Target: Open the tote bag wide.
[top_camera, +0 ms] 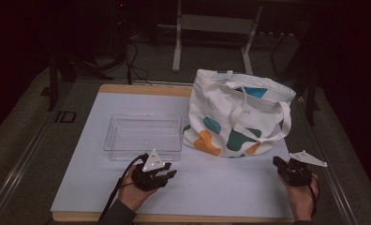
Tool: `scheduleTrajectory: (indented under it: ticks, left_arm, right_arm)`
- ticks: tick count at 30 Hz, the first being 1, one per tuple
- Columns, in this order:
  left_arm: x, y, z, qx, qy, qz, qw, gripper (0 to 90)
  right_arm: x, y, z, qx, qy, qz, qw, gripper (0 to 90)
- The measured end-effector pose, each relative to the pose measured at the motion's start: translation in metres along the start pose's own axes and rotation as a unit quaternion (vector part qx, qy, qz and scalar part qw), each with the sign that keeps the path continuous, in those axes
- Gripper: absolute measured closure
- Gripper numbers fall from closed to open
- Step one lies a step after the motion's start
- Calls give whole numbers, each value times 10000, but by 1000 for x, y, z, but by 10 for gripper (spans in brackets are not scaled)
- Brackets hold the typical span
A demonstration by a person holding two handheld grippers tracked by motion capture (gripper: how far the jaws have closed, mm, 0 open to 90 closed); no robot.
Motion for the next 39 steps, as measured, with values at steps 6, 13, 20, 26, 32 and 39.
scheduleTrajectory:
  ticks: [6, 13, 20, 26, 32, 39]
  left_arm:
    - [-2, 8, 14, -118, -184, -108, 9997, 644]
    - [1, 14, 27, -241, -210, -7, 9995, 618]
    - [10, 15, 44, -182, -195, 64, 9996, 594]
    - [16, 17, 58, -258, -214, 62, 9994, 595]
    - [24, 18, 79, -399, -246, 132, 9988, 594]
    - [36, 13, 90, -498, -106, 263, 9984, 581]
  right_arm:
    - [-8, -1, 11, -22, 12, -55, 10000, 894]
    - [-19, 2, 22, -111, -12, -200, 9997, 769]
    - [-31, 3, 32, -91, 20, -304, 9995, 805]
    - [-41, 2, 42, -117, -55, -313, 9994, 809]
    - [-54, 5, 62, -331, -305, -179, 9988, 778]
    - [-53, -2, 72, -369, -441, 6, 9983, 717]
Point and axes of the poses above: each handheld gripper's, and its own axes: y roughly backward along the jaws, z roughly out of its top, x roughly to its left, the point moved 1 cm from there along -y, roughly forward along the jaws, and after that the axes turned 15 degrees about y, right-handed, at the moved point
